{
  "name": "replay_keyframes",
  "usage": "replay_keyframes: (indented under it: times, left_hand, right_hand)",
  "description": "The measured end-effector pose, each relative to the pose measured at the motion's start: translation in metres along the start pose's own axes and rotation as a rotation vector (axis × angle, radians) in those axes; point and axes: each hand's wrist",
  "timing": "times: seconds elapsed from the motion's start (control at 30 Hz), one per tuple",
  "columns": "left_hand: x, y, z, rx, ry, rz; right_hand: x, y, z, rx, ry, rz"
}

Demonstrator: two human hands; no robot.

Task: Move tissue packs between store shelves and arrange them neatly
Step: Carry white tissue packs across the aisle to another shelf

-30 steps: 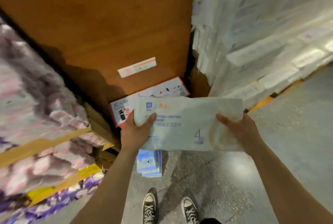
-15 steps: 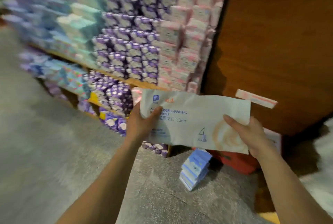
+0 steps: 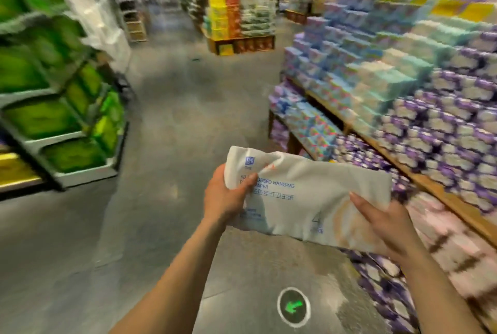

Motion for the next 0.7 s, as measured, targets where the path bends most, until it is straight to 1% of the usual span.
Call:
replay_keyframes:
  times: [0.17,0.27,0.37,0.43,0.53,0.7]
  left_hand:
    - [0.114,0.057,0.048,0.082,-0.026,-0.207]
    - [0.172,0.086,0.080,0.150,-0.070,-0.342]
    - [0.224,0.118,0.106,0.214,-0.046,-0.451]
    - [0.262,0.146,0.122,0.230,-0.043,-0.544]
    - [0.316,0.184,0.137,0.273,-0.071,-0.685]
    - [0.407,0.229,0.158,0.312,-0.150,-0.903]
  right_hand:
    - [-0.155,0.046,0.017,0.055,-0.065,0.217]
    - [-0.248,0.075,0.023,0.106,-0.122,0.376]
    - [-0.337,0.108,0.026,0.094,-0.159,0.479]
    - [-0.409,0.132,0.034,0.083,-0.145,0.591]
    - [-0.512,0.148,0.074,0.110,-0.154,0.728]
    - [-0.672,0.158,0.125,0.272,-0.171,0.973]
Point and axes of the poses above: each hand's wrist, its own y-axis towards the middle knuckle, its own x-axis out of the back of the hand, z = x × y, and after that the axes turned 3 degrees about y, right-handed
